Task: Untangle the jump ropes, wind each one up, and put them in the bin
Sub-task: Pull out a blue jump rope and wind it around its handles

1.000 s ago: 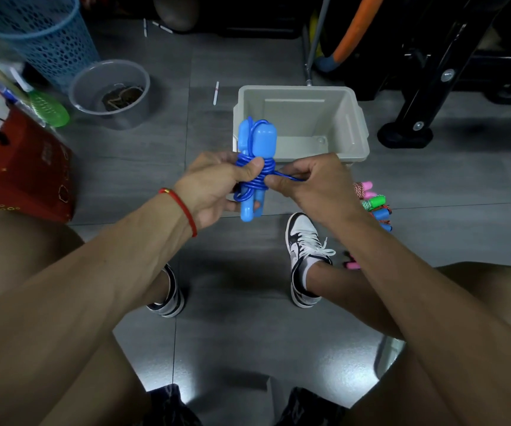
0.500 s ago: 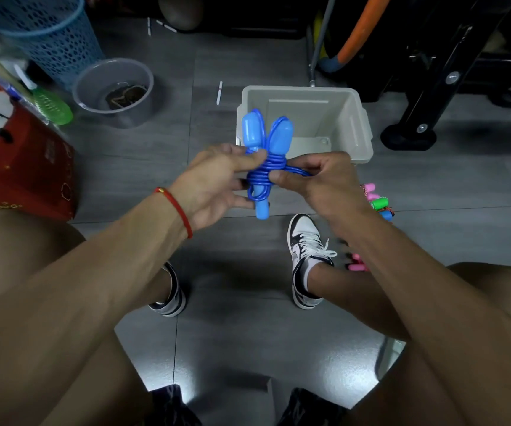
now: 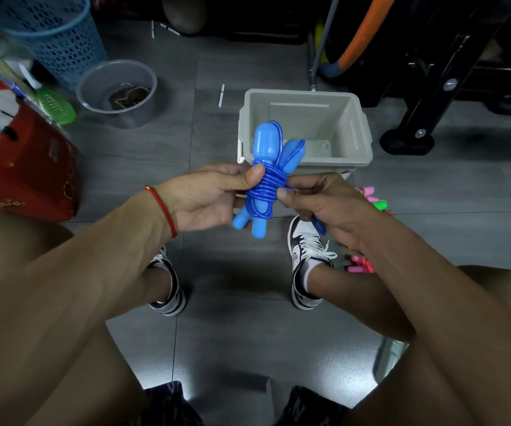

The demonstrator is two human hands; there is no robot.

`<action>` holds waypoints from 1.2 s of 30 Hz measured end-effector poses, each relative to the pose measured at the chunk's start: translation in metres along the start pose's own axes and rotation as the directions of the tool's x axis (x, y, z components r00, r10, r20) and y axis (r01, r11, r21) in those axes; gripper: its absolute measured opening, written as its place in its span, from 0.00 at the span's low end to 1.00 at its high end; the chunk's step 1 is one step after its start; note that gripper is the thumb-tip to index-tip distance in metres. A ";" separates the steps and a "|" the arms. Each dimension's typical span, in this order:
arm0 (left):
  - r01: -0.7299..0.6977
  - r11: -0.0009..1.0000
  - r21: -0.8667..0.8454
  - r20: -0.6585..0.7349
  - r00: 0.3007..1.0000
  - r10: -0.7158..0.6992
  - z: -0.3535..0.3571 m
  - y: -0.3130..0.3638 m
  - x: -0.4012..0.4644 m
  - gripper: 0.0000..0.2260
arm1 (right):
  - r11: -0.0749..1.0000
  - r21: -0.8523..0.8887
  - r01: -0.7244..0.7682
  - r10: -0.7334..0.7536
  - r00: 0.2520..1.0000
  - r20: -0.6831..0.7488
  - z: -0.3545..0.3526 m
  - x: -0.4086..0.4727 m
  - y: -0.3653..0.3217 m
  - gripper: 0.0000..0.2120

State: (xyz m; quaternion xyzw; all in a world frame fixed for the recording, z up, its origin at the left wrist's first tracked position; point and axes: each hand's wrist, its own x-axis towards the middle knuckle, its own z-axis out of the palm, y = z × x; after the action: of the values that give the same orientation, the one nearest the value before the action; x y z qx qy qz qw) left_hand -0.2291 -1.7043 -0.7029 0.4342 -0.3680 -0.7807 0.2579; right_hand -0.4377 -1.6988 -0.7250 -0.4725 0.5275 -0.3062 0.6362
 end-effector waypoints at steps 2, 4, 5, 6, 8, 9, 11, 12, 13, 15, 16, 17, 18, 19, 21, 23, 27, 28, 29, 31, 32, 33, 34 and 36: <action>-0.028 0.999 0.020 -0.046 0.999 0.029 0.002 -0.004 0.001 0.25 | 1.000 -0.014 -0.022 0.021 0.998 -0.057 0.003 0.000 0.003 0.10; -0.045 0.994 0.099 -0.112 0.992 0.056 0.005 -0.008 0.003 0.24 | 0.998 -0.053 -0.022 0.015 0.990 -0.137 0.007 0.000 0.004 0.10; -0.052 0.990 0.132 -0.150 0.986 0.072 0.007 -0.009 0.004 0.22 | 0.996 -0.089 -0.015 -0.001 0.984 -0.178 0.009 0.001 0.006 0.09; -0.055 0.986 0.157 -0.190 0.978 0.085 0.010 -0.011 0.005 0.20 | 0.992 -0.127 -0.009 -0.019 0.976 -0.217 0.012 0.002 0.007 0.08; -0.059 0.983 0.171 -0.262 0.959 0.103 0.014 -0.012 0.009 0.16 | 0.980 -0.201 -0.010 -0.049 0.958 -0.283 0.017 0.006 0.007 0.04; -0.061 0.985 0.163 -0.291 0.951 0.106 0.016 -0.011 0.010 0.15 | 0.971 -0.241 -0.005 -0.070 0.952 -0.300 0.019 0.008 0.005 0.03; -0.058 0.988 0.140 -0.333 0.937 0.102 0.018 -0.009 0.012 0.15 | 0.939 -0.341 0.044 -0.158 0.937 -0.313 0.025 0.009 0.003 0.04; -0.057 0.991 0.123 -0.352 0.931 0.097 0.018 -0.008 0.012 0.16 | 0.911 -0.404 0.086 -0.223 0.925 -0.307 0.028 0.008 0.001 0.05; -0.056 0.993 0.103 -0.371 0.924 0.091 0.017 -0.006 0.012 0.16 | 0.874 -0.466 0.136 -0.295 0.911 -0.288 0.031 0.005 -0.001 0.05; -0.050 0.997 0.050 -0.395 0.917 0.066 0.013 -0.002 0.012 0.18 | 0.779 -0.587 0.221 -0.422 0.877 -0.230 0.038 -0.001 -0.002 0.06; -0.051 0.999 0.014 -0.390 0.919 0.053 0.012 0.000 0.011 0.19 | 0.732 -0.635 0.249 -0.465 0.862 -0.199 0.041 -0.003 -0.001 0.06; -0.057 0.998 -0.018 -0.379 0.924 0.046 0.011 0.000 0.011 0.20 | 0.703 -0.659 0.266 -0.490 0.854 -0.178 0.042 -0.004 -0.001 0.06; -0.065 0.997 -0.033 -0.368 0.929 0.049 0.010 -0.001 0.010 0.20 | 0.701 -0.656 0.280 -0.498 0.850 -0.169 0.042 -0.004 0.000 0.05; -0.078 0.996 -0.037 -0.359 0.931 0.059 0.011 -0.002 0.009 0.19 | 0.712 -0.639 0.291 -0.497 0.852 -0.166 0.040 -0.004 0.000 0.05; -0.109 0.993 -0.049 -0.354 0.932 0.084 0.013 -0.002 0.010 0.16 | 0.737 -0.605 0.302 -0.493 0.852 -0.175 0.037 -0.002 0.000 0.04; -0.117 0.987 -0.113 -0.331 0.941 0.074 0.013 0.001 0.009 0.14 | 0.762 -0.577 0.294 -0.482 0.852 -0.203 0.036 -0.002 -0.001 0.04; -0.129 0.974 -0.185 -0.306 0.950 0.067 0.008 0.004 0.009 0.14 | 0.824 -0.494 0.279 -0.444 0.859 -0.255 0.033 -0.001 -0.004 0.05; -0.145 0.975 -0.167 -0.334 0.939 0.083 0.007 0.002 0.010 0.13 | 0.818 -0.499 0.287 -0.452 0.857 -0.249 0.032 0.000 -0.005 0.05; -0.161 0.975 -0.150 -0.364 0.926 0.097 0.008 0.001 0.011 0.14 | 0.804 -0.516 0.296 -0.463 0.856 -0.231 0.032 0.000 -0.006 0.05; -0.182 0.974 -0.132 -0.412 0.904 0.113 0.008 0.001 0.013 0.16 | 0.759 -0.570 0.315 -0.492 0.850 -0.186 0.035 0.000 -0.005 0.07; -0.189 0.974 -0.128 -0.431 0.895 0.117 0.009 0.002 0.015 0.17 | 0.742 -0.588 0.323 -0.511 0.840 -0.182 0.036 0.000 -0.004 0.08; -0.192 0.974 -0.121 -0.445 0.887 0.120 0.009 0.003 0.016 0.16 | 0.737 -0.591 0.326 -0.529 0.823 -0.206 0.037 -0.001 -0.004 0.08; -0.193 0.974 -0.116 -0.457 0.881 0.120 0.009 0.003 0.017 0.15 | 0.743 -0.584 0.325 -0.547 0.799 -0.251 0.037 -0.001 -0.005 0.08; -0.194 0.973 -0.123 -0.473 0.874 0.115 0.010 0.002 0.018 0.14 | 0.752 -0.566 0.339 -0.575 0.757 -0.310 0.037 -0.002 -0.008 0.08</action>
State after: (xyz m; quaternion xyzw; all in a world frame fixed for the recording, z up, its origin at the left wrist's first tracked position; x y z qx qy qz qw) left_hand -0.2467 -1.7150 -0.7061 0.5536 -0.2631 -0.6595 0.4352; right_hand -0.4018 -1.6901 -0.7172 -0.6436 0.5855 -0.4214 0.2555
